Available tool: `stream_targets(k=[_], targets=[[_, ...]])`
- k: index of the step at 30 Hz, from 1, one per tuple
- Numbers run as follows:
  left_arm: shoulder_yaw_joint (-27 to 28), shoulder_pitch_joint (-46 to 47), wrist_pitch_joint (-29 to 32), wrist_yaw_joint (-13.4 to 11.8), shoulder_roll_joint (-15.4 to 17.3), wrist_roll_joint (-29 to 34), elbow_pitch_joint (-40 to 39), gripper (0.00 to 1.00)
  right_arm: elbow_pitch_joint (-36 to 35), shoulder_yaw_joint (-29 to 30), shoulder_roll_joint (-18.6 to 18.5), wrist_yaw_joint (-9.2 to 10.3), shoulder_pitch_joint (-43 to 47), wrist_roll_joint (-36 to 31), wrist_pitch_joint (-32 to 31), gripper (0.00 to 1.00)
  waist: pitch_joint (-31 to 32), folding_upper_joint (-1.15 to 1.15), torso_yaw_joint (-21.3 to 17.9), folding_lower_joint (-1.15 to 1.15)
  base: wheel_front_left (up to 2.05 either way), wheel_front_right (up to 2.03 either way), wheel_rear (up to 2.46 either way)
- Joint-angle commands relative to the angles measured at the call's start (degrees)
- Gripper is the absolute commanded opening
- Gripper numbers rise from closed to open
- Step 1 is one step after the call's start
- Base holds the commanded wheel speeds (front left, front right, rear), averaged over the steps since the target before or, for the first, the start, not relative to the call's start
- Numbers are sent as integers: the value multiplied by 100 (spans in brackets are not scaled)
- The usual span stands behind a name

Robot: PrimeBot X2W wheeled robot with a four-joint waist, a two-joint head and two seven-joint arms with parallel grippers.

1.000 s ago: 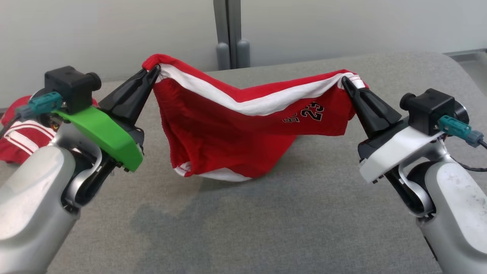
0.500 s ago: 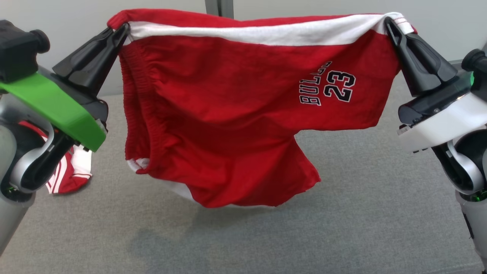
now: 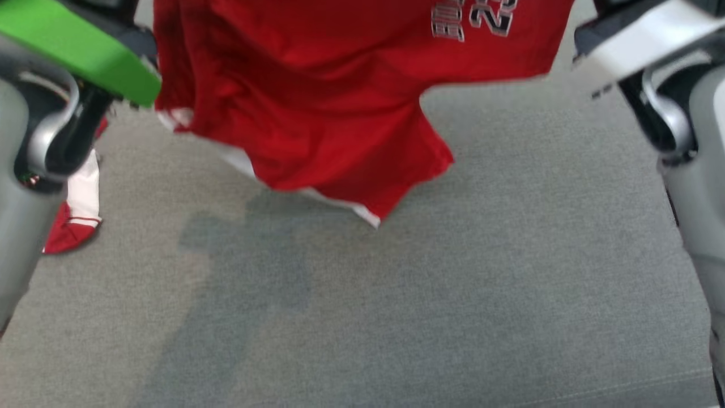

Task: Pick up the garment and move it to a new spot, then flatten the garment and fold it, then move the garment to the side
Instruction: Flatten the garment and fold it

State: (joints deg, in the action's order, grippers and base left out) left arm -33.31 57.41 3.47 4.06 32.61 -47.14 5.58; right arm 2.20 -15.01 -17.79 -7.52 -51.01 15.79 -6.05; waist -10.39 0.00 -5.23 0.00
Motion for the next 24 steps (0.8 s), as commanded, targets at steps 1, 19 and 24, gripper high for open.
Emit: stream_targets(k=[1,19,24], targets=[[55,369,-158,38,-140,118,187,0,249,3,30,6,-433,-110,108,0,-787,0,-115,0,0,0,0],[-186,982,-1792,296,-1257,571,1958,0,1965,-707,476,7,-1625,-976,1500,0,-1840,0,-264,0,0,0,0],[-104,68,-1872,330,-1244,535,1742,0,1744,-681,413,7,-703,-929,1814,0,-1761,0,-253,0,0,0,0]])
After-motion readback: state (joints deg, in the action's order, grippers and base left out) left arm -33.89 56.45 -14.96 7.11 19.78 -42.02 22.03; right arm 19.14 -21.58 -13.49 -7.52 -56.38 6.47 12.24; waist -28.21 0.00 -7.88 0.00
